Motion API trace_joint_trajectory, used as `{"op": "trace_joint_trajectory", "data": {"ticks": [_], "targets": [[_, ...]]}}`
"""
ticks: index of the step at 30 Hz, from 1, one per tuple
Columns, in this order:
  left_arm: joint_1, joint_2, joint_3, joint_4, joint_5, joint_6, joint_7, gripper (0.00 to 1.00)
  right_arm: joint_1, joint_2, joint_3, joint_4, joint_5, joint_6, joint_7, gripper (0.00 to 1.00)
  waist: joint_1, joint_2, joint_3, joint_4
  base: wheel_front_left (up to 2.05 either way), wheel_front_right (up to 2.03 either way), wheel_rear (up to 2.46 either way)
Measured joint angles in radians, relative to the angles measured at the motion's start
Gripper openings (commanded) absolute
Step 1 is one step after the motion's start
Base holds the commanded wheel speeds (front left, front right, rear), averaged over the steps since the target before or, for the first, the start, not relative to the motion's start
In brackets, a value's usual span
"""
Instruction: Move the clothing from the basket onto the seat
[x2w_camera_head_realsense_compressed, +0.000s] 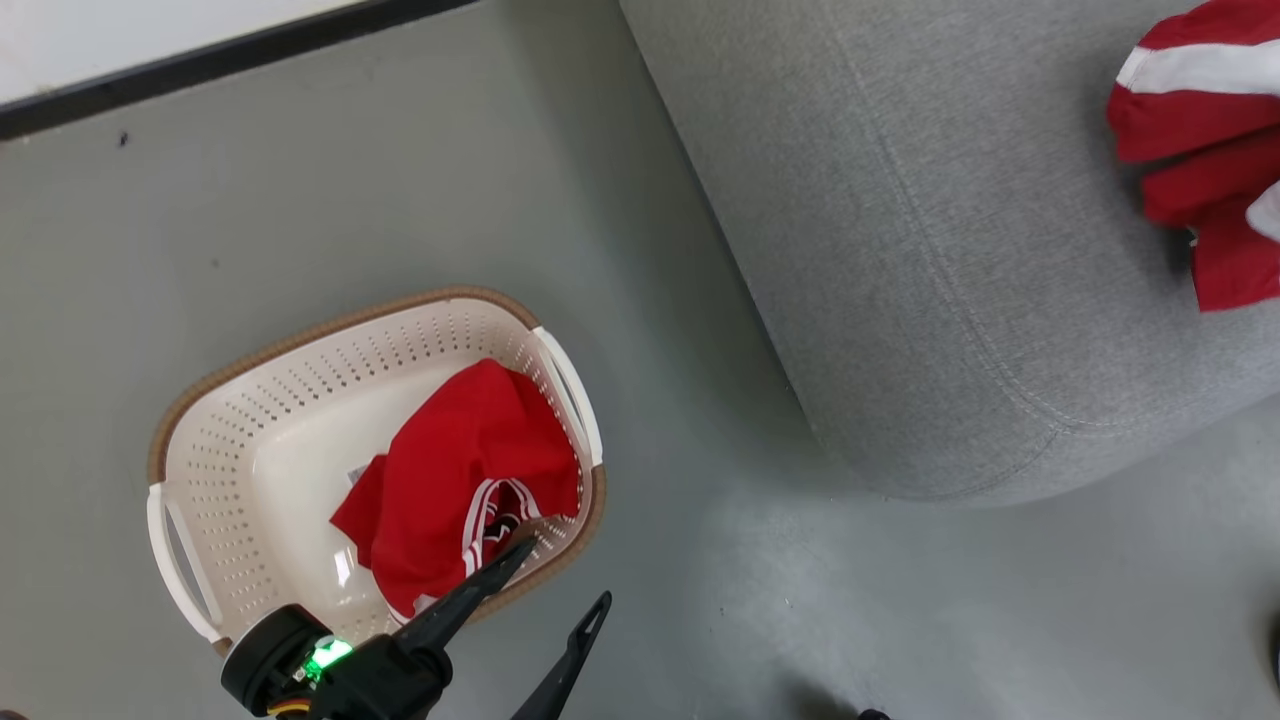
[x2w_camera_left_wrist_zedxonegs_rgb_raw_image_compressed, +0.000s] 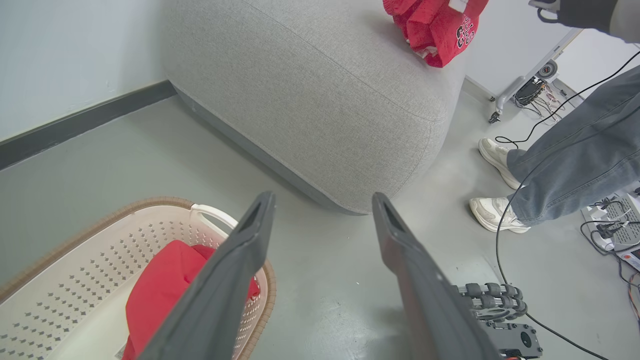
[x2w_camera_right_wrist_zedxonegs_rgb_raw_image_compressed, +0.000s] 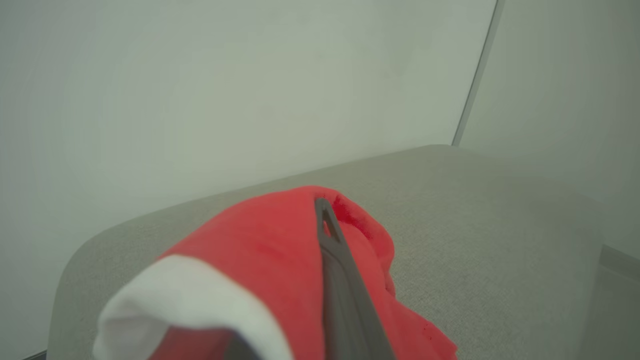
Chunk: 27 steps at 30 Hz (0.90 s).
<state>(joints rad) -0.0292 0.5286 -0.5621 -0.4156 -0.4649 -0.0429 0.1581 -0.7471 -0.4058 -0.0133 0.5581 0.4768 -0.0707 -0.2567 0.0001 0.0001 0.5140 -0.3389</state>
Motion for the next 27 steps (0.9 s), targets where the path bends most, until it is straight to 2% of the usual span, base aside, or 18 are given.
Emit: {"op": "trace_joint_trajectory", "data": {"ticks": [5, 9, 10, 11, 14, 15, 16, 24, 27], "targets": [[-0.002, 0.007, 0.008, -0.011, 0.000, 0.000, 0.009, 1.00, 0.014, 0.058, -0.011, 0.046, 0.014, -0.006, 0.000, 0.00, 0.0000, 0.0000, 0.040, 0.009, 0.00, 0.00, 0.00], [-0.003, 0.015, 0.024, -0.018, 0.000, 0.008, 0.012, 1.00, 0.003, 0.060, -0.036, 0.101, 0.028, -0.009, 0.000, 0.00, -0.0001, 0.0000, 0.066, 0.020, 0.00, 0.00, 0.00], [-0.003, 0.017, 0.029, -0.018, 0.000, 0.009, 0.012, 1.00, -0.007, 0.061, -0.037, 0.114, 0.029, -0.008, 0.000, 0.08, -0.0002, 0.0000, 0.072, 0.022, 0.00, 0.00, 0.00], [-0.003, 0.019, 0.034, -0.018, 0.000, 0.010, 0.012, 1.00, -0.016, 0.064, -0.036, 0.124, 0.034, -0.007, 0.000, 0.08, -0.0001, 0.0000, 0.076, 0.025, 0.00, 0.00, 0.00], [-0.004, 0.021, 0.037, -0.018, 0.000, 0.016, 0.012, 1.00, -0.027, 0.086, -0.030, 0.139, 0.033, -0.003, 0.000, 0.49, -0.0001, 0.0000, 0.085, 0.029, 0.00, 0.00, 0.00], [-0.004, 0.021, 0.037, -0.015, 0.000, 0.016, 0.012, 1.00, -0.027, 0.096, -0.026, 0.145, 0.032, -0.002, 0.000, 0.78, 0.0000, 0.0001, 0.084, 0.029, 0.00, 0.00, 0.00], [-0.005, 0.021, 0.036, -0.011, 0.000, 0.016, 0.012, 1.00, -0.026, 0.105, -0.021, 0.150, 0.030, 0.000, 0.000, 1.00, 0.0000, 0.0001, 0.082, 0.029, 0.00, 0.00, 0.00], [-0.024, -0.003, 0.024, 0.011, 0.000, 0.012, 0.007, 1.00, 0.002, 0.110, 0.012, 0.174, -0.025, 0.013, 0.000, 1.00, -0.0002, -0.0001, 0.056, 0.032, 0.00, 0.00, 0.00], [-0.033, -0.023, 0.014, 0.035, -0.008, 0.006, 0.002, 1.00, 0.010, 0.093, 0.028, 0.171, -0.051, 0.028, 0.000, 1.00, -0.0001, -0.0002, 0.033, 0.036, 0.00, 0.00, 0.00]]}}
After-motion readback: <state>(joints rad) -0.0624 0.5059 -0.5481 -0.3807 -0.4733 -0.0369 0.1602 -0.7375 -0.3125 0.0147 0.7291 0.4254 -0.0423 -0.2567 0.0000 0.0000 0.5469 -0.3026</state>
